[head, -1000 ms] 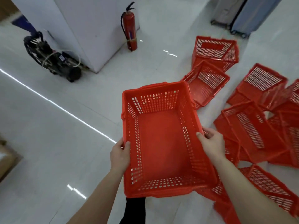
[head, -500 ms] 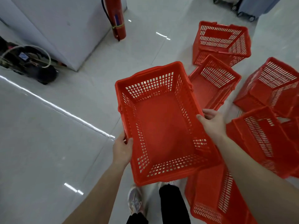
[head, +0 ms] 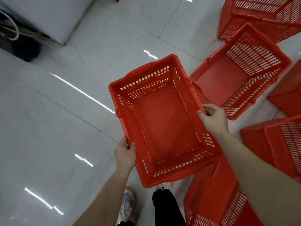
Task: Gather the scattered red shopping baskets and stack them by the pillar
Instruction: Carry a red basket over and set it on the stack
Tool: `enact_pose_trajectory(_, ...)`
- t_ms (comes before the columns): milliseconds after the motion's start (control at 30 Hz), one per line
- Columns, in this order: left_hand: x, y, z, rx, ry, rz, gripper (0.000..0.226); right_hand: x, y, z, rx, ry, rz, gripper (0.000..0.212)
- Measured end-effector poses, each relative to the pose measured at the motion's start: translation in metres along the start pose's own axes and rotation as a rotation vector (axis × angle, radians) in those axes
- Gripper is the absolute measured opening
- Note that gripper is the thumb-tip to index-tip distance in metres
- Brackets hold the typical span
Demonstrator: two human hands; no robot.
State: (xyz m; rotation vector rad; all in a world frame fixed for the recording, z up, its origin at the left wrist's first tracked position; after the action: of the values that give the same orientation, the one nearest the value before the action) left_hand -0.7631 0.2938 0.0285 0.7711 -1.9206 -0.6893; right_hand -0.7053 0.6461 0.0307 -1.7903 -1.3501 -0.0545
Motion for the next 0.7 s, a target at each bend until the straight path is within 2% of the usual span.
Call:
enact_pose_trajectory(67, -0.018, -0.014, 0.011, 0.018, 0.014, 0.06, 0.027, -0.011, 0.015, 0.018, 0.025, 0.021, -0.091, 0.025)
enact_pose_trajectory(133, -0.028, -0.024, 0.016, 0.013, 0.015, 0.086, 0.032, -0.018, 0.028, 0.026, 0.017, 0.041, -0.187, 0.032)
enact_pose_trajectory(267, -0.039, -0.044, 0.02, 0.088, -0.064, 0.151, 0.05, -0.028, 0.055, 0.033, -0.035, -0.09, -0.346, 0.044)
enact_pose_trajectory(333, -0.035, -0.042, 0.022, 0.13, -0.147, 0.225, 0.052, -0.025, 0.053, 0.027, -0.039, -0.113, -0.424, 0.048)
enact_pose_trajectory(400, -0.025, -0.027, 0.023, 0.12, -0.263, 0.394, 0.069, -0.016, 0.043, 0.016, -0.019, -0.1, -0.567, 0.051)
enact_pose_trajectory(467, -0.01, 0.003, 0.023, 0.069, -0.344, 0.561, 0.08, 0.001, 0.028, 0.0, -0.017, -0.075, -0.751, 0.054)
enact_pose_trajectory(533, 0.006, 0.048, 0.021, -0.021, -0.408, 0.661, 0.076, 0.025, 0.012, -0.024, -0.056, -0.066, -0.902, 0.06)
enact_pose_trajectory(633, 0.028, 0.136, 0.008, -0.193, -0.511, 0.775, 0.063, 0.07, -0.019, -0.075, -0.099, -0.049, -0.991, 0.063)
enact_pose_trajectory(700, 0.04, 0.196, -0.008, -0.318, -0.561, 0.883, 0.063, 0.099, -0.04, -0.118, -0.104, -0.035, -1.009, 0.066)
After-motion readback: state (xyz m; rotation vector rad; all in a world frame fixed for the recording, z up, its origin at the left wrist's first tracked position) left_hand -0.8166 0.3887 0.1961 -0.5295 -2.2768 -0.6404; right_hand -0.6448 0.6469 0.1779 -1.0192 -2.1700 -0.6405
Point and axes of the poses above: each hand's wrist, its own z-axis towards the middle knuckle, its own x-axis out of the back of the hand, y = z × x, the point moved 4 cm from there along z, towards the middle knuckle, and after that the axes turned 13 degrees about -x, right-handed, at the moved point
